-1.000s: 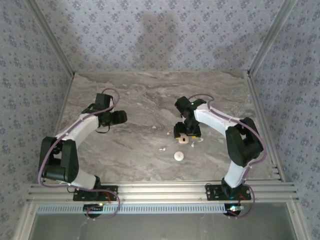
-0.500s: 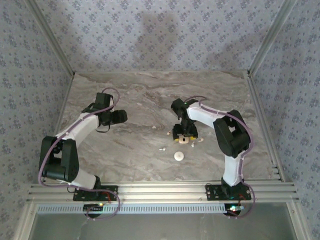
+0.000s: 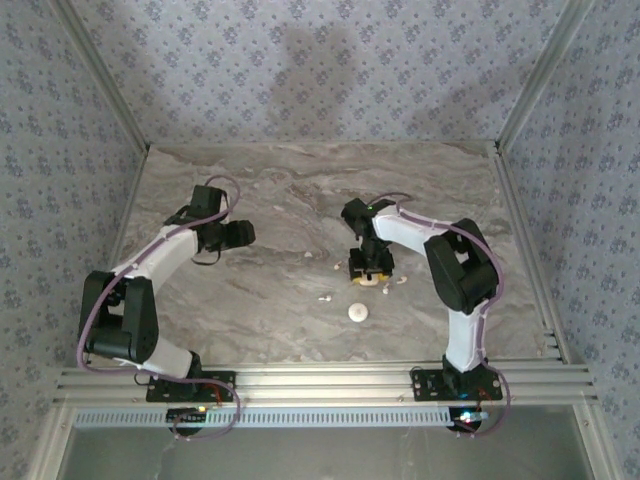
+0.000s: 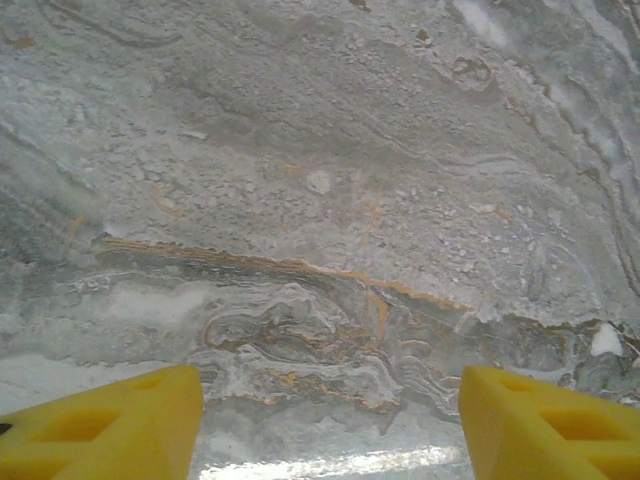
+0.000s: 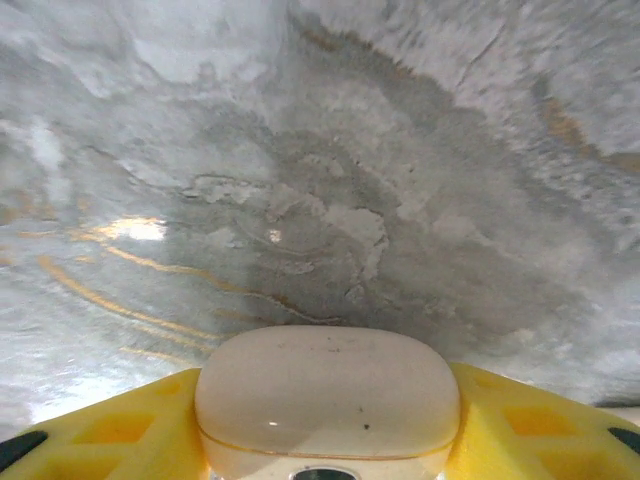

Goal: Insert wireless bluetooth earbuds into charging case

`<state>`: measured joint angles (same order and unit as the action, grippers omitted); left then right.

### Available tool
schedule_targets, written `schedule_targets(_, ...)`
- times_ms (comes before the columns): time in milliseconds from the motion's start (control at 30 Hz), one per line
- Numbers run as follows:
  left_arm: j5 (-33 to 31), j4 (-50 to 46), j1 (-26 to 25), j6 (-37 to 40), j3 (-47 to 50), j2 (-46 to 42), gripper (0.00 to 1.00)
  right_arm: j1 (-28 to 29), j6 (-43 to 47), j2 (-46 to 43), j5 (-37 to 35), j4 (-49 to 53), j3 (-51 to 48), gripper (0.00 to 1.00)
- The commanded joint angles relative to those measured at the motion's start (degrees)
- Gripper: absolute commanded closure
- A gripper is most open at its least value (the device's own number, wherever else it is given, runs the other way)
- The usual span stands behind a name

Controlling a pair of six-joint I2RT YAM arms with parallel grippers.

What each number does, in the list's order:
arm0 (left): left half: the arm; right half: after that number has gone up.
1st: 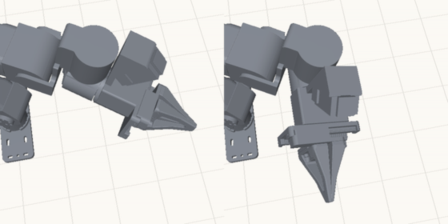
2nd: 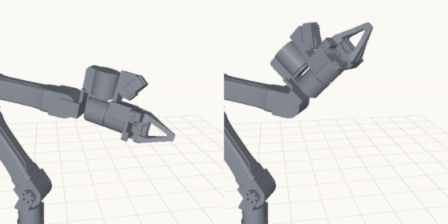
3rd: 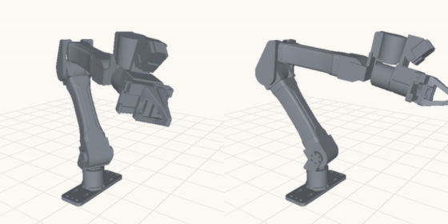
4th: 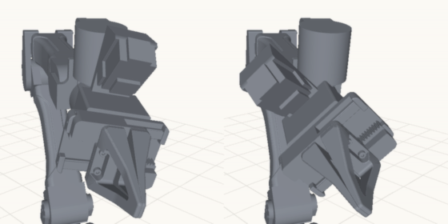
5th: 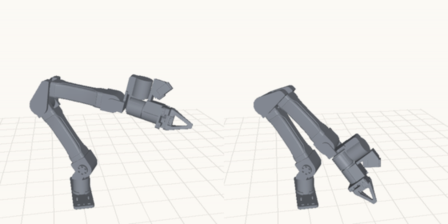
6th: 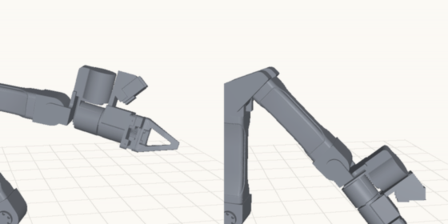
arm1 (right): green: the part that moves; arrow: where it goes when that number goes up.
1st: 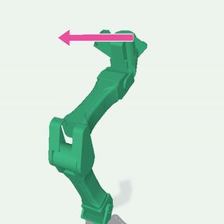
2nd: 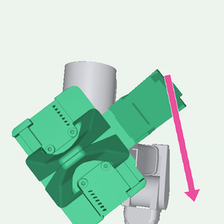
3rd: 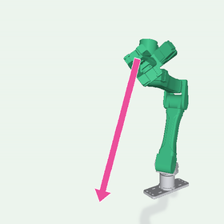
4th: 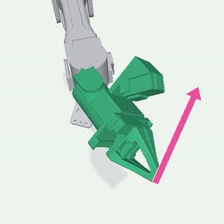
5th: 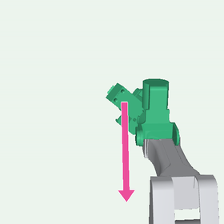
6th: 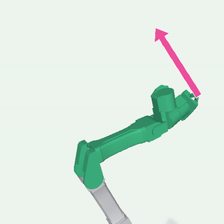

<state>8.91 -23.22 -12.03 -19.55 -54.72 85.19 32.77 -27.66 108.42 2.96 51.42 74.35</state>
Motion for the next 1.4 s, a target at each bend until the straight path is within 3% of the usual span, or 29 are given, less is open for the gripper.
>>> schedule_targets(0, 4.5, 2.4, -1.8, 3.8, -2.3, -2.5, 0.35, -0.1, -3.1, -8.3, -0.3, -3.2, -0.9, 0.45)
schedule_targets(100, 6.8, 7.4, -4.4, 6.6, -1.7, -4.4, 0.36, -1.1, -7.0, -15.6, 4.0, -12.0, -3.7, 0.46)
schedule_targets(300, 15.4, 27.2, -8.8, 10.3, 4.5, -9.6, 0.38, -4.3, -17.8, -27.9, 11.0, -38.1, -13.8, 0.47)
schedule_targets(467, 20.1, 40.8, -12.3, 15.0, 9.0, -11.4, 0.39, -6.2, -20.9, -31.4, 16.9, -47.9, -15.7, 0.46)
schedule_targets(600, 24.4, 42.6, -15.6, 21.6, 8.3, -10.9, 0.44, -6.2, -22.5, -31.5, 23.3, -54.1, -15.8, 0.46)
schedule_targets(800, 26.0, 43.0, -18.6, 25.5, 6.8, -10.0, 0.45, -4.7, -23.4, -31.5, 27.7, -59.7, -16.3, 0.46)
schedule_targets(1367, 25.2, 52.8, -19.4, 17.4, 7.0, -8.2, 0.41, 0.0, -24.7, -31.6, 27.2, -62.9, -18.1, 0.46)
